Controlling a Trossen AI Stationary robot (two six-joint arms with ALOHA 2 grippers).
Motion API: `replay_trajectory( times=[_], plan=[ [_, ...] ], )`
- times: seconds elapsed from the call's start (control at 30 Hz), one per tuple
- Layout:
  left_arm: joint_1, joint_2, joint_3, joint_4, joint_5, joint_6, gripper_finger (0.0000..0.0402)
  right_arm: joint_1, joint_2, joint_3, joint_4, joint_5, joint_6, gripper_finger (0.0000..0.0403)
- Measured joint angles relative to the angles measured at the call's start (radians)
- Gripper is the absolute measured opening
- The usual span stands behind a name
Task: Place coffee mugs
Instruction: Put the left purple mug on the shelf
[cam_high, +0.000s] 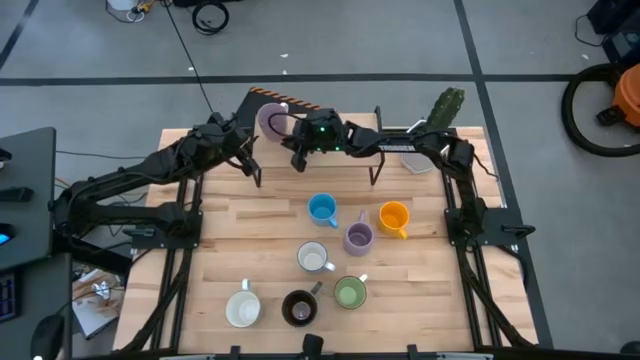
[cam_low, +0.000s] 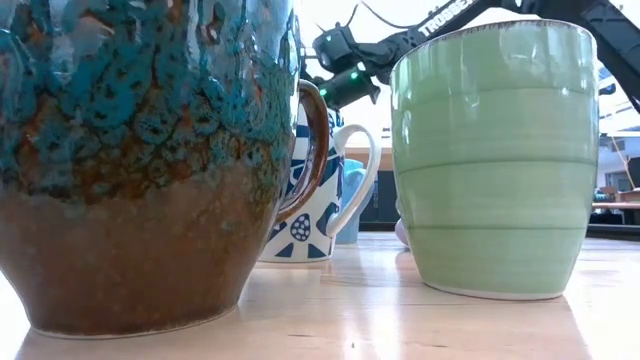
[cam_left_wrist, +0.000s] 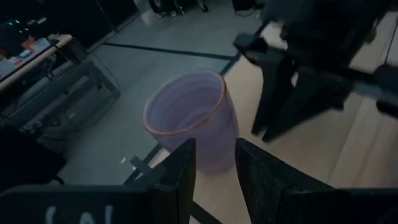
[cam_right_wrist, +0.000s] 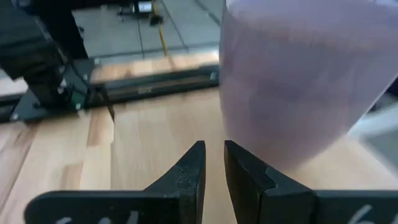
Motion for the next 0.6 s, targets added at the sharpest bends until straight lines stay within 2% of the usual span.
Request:
replay_trajectory(
  times=[0.33, 0.6],
  plan=[
    [0.0, -0.005, 0.0, -0.005, 0.006, -0.007, 0.0118, -0.018, 0.005, 0.012, 0.043, -0.01, 0.013, 0.0055],
    [0.0, -0.003, 0.0, -0.014, 0.116, -0.004, 0.0118, -0.039, 0.005, 0.012, 0.062, -0.021, 0.006, 0.0055]
  ],
)
